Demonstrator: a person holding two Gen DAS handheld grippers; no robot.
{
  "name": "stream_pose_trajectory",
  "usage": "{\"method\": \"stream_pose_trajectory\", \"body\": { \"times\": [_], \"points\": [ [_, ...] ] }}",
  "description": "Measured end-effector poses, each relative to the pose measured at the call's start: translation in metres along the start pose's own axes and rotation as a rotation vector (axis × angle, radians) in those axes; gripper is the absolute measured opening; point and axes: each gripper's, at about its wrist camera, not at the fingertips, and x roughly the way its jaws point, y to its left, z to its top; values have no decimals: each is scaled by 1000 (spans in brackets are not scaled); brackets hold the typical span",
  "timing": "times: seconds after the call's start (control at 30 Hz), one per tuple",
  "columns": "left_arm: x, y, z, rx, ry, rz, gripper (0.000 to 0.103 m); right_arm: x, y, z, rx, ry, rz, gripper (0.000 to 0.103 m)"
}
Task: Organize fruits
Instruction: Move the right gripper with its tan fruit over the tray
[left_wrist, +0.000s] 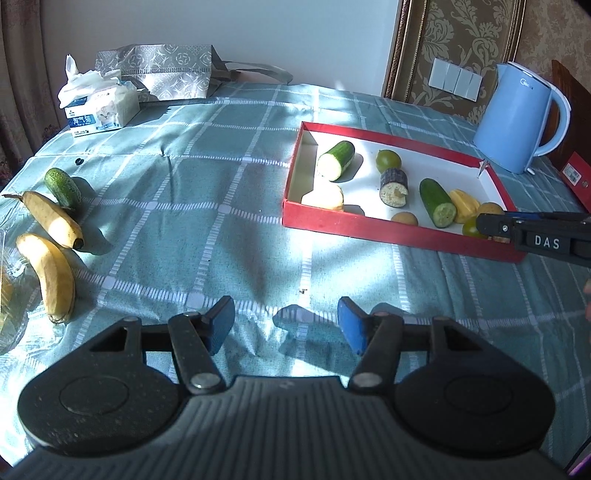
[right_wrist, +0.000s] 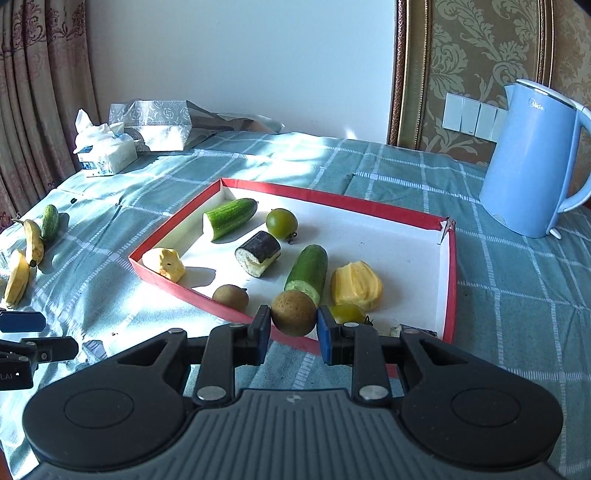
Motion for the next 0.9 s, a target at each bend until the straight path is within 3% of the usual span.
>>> {"method": "stream_pose_trajectory", "body": {
  "times": [0.27,0.53,0.9],
  "points": [
    [9,-3,17,-40,62,-6,59,15,1,4,-11,7,-7,26],
    [17,-13,36,-20,47,-6,59,27,-1,6,-9,34,-22,26],
    [28,-18,44,-17,84,-11,60,31,-1,5,-4,44,-25,26]
  ]
}}
